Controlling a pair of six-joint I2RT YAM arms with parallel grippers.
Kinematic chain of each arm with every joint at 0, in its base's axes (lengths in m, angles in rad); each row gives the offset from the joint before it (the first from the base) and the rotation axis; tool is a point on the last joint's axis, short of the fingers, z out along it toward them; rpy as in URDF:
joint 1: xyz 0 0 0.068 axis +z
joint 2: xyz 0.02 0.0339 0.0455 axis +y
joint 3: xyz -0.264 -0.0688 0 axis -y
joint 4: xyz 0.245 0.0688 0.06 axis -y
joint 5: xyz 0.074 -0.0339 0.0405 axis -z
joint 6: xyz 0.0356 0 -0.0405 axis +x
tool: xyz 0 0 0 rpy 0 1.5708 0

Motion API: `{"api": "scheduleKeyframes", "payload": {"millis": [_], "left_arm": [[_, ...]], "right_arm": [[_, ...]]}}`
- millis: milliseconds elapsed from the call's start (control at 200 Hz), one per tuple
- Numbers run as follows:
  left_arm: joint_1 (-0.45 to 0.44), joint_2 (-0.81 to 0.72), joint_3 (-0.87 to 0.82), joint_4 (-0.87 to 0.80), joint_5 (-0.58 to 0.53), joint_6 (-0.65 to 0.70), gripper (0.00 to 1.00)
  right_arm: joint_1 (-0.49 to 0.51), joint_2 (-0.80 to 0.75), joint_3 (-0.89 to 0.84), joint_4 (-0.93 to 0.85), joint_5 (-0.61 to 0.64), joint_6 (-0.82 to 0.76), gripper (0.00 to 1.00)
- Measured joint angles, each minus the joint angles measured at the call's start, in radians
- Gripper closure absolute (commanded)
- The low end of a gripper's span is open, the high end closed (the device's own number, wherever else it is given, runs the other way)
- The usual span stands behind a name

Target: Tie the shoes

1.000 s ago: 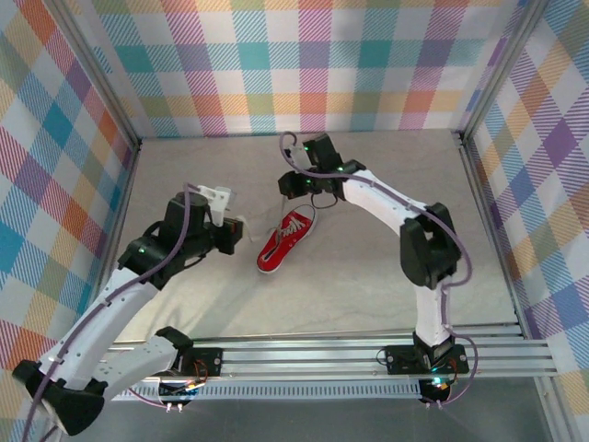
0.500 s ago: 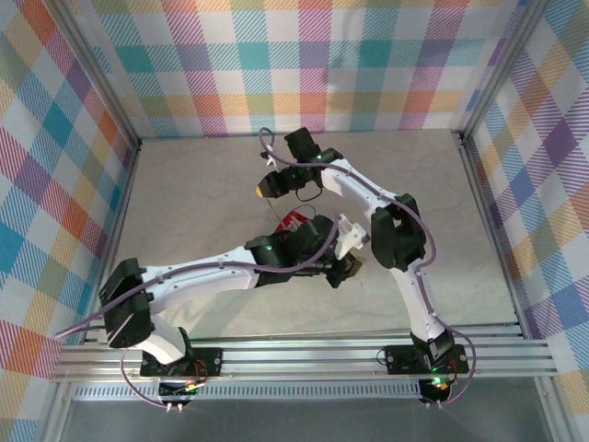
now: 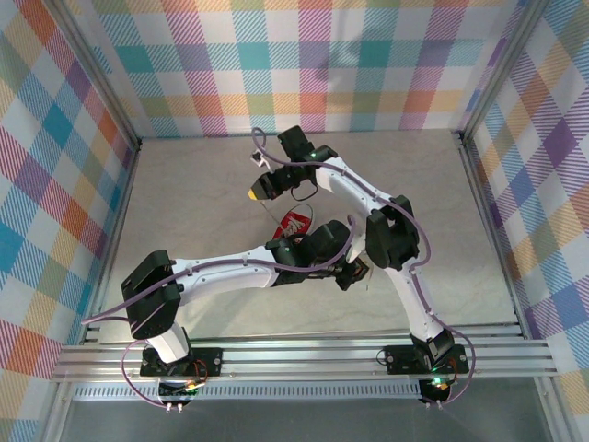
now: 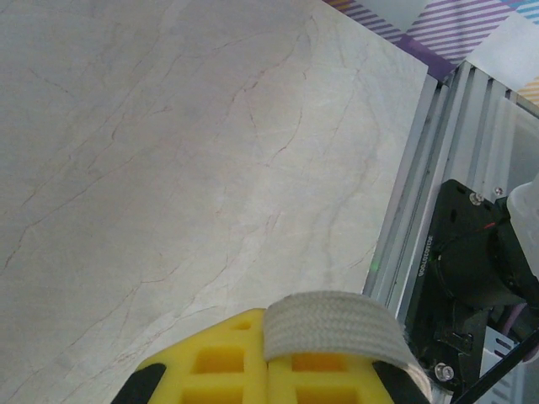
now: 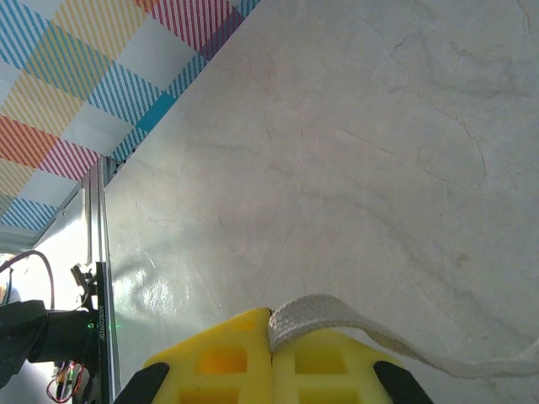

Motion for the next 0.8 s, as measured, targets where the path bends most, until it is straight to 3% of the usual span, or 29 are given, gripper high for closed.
{"api": "scheduleKeyframes", "payload": {"millis": [160,210,275,340,445,590,800], "left_arm": [[-0.001,-0.014,-0.033,0.02,-0.019,0.001,0.99],[-0.002,-0.014,-0.035,0.019,-0.031,0.005,0.87],[-0.002,-0.015,-0.035,0.01,-0.046,0.013,0.72],[-0.002,-0.019,-0.035,-0.003,-0.06,0.027,0.62],[0.0,-0.044,-0.043,-0.024,-0.083,0.042,0.53],[0.012,-0.118,-0.061,-0.063,-0.106,0.064,0.46],[0.04,-0.205,-0.066,-0.103,-0.14,0.083,0.45]], "right_arm": [[0.003,0.011,0.001,0.002,-0.01,-0.002,0.97],[0.003,0.014,0.001,0.002,-0.016,-0.001,0.9],[0.005,0.016,0.001,-0.002,-0.013,0.002,0.75],[0.004,0.016,0.001,-0.007,0.002,-0.005,0.61],[-0.006,0.011,-0.012,-0.006,0.026,-0.018,0.48],[-0.028,-0.037,-0.086,-0.016,0.049,-0.031,0.41],[-0.069,-0.2,-0.239,-0.01,0.109,-0.03,0.41]]}}
